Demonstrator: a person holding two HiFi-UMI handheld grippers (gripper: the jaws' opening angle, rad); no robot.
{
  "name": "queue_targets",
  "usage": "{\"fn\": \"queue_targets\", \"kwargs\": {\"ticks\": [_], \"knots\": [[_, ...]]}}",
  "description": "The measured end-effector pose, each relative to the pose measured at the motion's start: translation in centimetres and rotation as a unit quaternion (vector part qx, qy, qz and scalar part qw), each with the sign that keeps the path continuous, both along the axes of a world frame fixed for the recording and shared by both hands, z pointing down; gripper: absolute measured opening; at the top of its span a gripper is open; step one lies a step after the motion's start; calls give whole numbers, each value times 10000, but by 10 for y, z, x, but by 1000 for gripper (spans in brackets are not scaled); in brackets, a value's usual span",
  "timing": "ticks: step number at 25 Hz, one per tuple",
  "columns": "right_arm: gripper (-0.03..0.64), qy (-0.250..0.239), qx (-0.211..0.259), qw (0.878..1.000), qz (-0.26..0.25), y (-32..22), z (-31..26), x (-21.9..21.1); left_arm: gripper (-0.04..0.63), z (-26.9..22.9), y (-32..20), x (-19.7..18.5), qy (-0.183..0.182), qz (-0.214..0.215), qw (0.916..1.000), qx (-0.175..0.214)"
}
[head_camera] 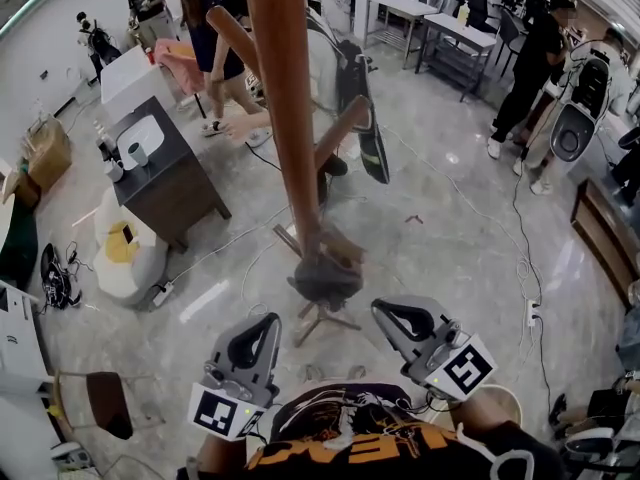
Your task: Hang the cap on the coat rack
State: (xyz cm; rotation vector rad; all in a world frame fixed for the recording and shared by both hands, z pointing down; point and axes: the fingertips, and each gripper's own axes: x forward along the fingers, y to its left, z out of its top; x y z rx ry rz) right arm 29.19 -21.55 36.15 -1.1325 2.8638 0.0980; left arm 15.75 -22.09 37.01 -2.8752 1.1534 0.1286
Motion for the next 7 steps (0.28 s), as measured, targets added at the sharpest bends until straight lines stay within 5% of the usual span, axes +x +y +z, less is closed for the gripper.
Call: {"fn": "queue_targets", "kwargs": {"ticks": [7], "knots": [[14,5,22,10000,-46,-1,0,0,23,-4,-4,24,114,173,9998,32]]}}
